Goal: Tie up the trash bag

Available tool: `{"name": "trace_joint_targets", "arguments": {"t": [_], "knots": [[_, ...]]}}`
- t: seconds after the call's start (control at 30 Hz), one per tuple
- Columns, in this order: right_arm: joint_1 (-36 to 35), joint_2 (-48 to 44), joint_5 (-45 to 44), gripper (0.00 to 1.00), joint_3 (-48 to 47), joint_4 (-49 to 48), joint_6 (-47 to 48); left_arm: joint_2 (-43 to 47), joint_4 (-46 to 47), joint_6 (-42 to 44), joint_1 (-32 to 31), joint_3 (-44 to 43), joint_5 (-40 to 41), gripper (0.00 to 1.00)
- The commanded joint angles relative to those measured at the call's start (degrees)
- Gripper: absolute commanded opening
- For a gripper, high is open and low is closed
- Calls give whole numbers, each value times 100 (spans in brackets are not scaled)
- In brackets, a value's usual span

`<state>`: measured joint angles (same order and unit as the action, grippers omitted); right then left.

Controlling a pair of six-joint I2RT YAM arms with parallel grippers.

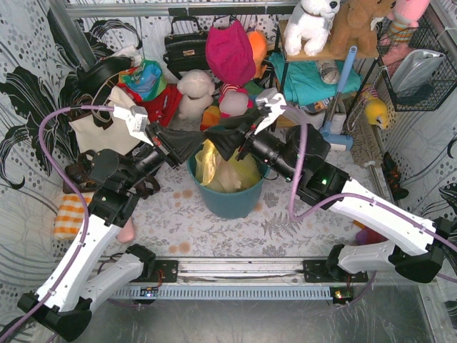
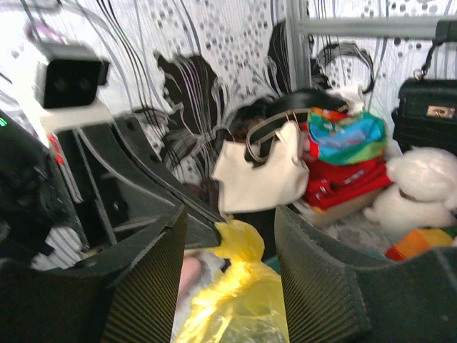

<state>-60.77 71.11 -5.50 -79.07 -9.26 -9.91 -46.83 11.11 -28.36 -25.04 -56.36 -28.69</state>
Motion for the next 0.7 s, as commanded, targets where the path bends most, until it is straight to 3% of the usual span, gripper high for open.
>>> {"name": "trace_joint_targets", "arguments": {"t": [0.0, 0.2, 0.33, 0.43, 0.6, 0.67], "knots": [[-25, 93, 242, 55, -109, 764, 486, 40, 443, 118, -10, -86, -90, 2], [-27, 172, 174, 54, -51, 612, 736, 43, 365, 127, -7, -125, -68, 2], [-23, 224, 115, 48, 12, 337, 821, 42, 350, 99, -8, -134, -111, 2], [-27, 289, 80, 38, -3, 171, 855, 26, 333, 84, -3, -147, -161, 2], [-25, 385, 32, 9, -90, 175, 910, 42, 149, 155, -7, -241, -135, 4], [-26, 350, 13, 3, -56, 137, 897, 87, -171, 344, -3, -404, 83, 6]]}}
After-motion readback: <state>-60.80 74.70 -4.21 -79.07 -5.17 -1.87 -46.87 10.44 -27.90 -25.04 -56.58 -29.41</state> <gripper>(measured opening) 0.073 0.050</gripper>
